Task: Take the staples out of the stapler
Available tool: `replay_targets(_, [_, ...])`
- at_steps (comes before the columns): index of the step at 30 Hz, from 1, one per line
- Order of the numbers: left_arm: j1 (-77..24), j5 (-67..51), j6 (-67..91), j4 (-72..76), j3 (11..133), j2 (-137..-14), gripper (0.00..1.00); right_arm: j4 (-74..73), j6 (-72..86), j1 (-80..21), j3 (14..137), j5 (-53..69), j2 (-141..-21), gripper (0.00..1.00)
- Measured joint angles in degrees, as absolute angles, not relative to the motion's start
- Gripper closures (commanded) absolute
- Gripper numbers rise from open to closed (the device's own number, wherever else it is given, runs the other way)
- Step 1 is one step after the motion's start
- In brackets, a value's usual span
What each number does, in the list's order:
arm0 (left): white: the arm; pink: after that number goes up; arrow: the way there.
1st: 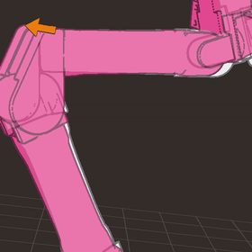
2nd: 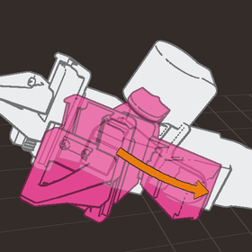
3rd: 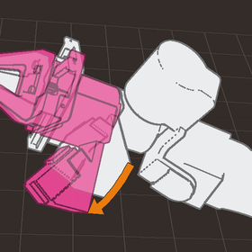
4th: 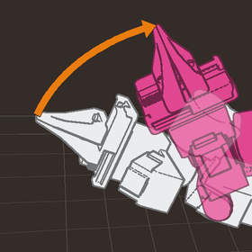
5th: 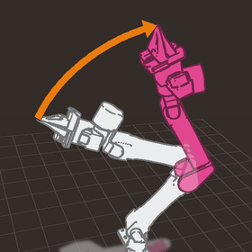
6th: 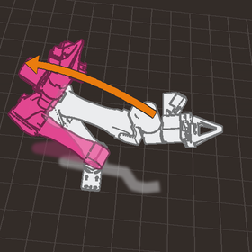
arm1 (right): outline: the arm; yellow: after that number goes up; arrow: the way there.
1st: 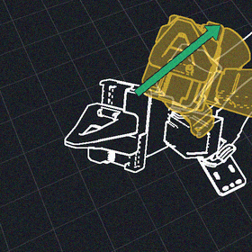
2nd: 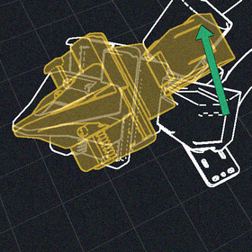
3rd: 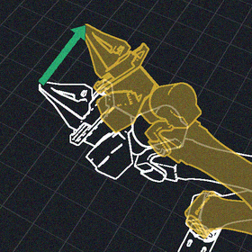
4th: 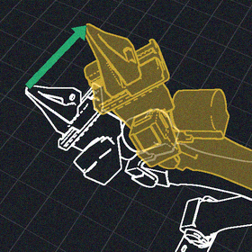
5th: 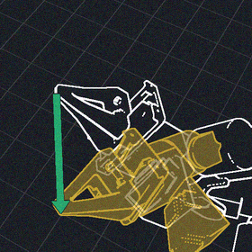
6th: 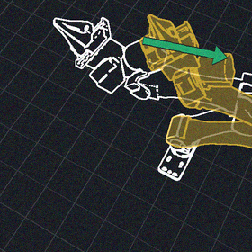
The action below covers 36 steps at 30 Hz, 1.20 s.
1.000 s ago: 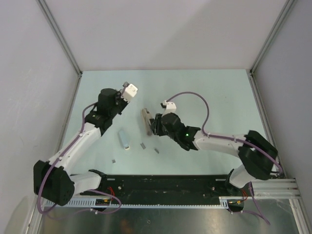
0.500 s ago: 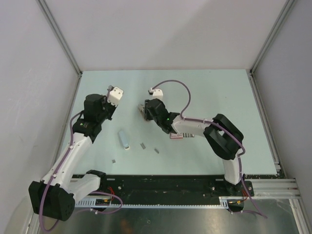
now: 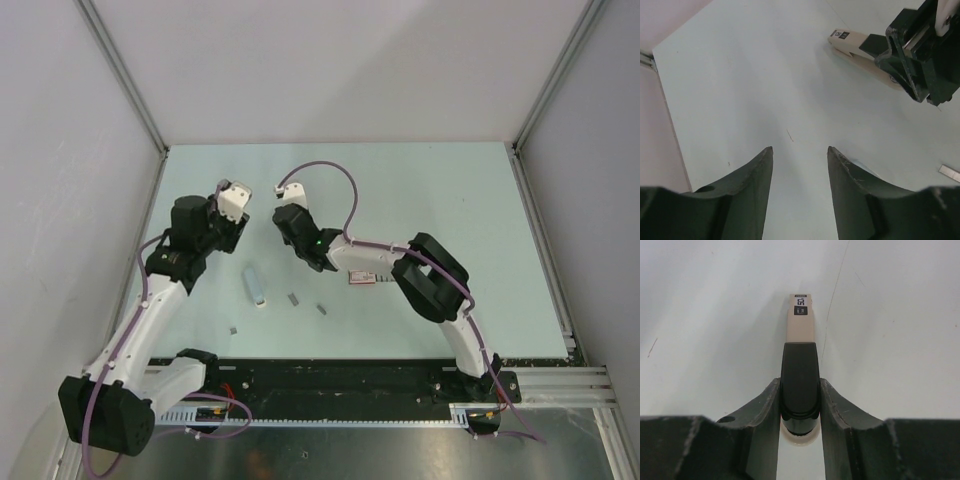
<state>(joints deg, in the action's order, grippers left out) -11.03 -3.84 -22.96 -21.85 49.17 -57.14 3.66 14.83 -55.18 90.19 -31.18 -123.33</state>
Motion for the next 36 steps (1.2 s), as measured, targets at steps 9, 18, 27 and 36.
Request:
replay_targets(9, [-10.31,-7.25,-22.26,-25.58,49.19,-53.63,0.45,-1.91,18.79,-55.18,88.88,-27.75,-122.15,0.15])
replay_targets(18, [-10.98,-21.56,-27.70,-27.70,48.69,-45.54,0.16,-4.12,21.26,-55.29,79.88,-24.03,-107.53,0.06])
replay_targets(27, [-25.67,-26.98,-41.74,-32.88,48.01,-54.37,0.07,-2.42,24.38,-55.00,63.90,-24.64,-89.14,0.01])
replay_targets(36, [-37.56,-19.84,-55.51,-36.84,47.31,-67.13,0.04,-2.66,34.76,-55.79,41.39,-30.39,-78.08,0.44])
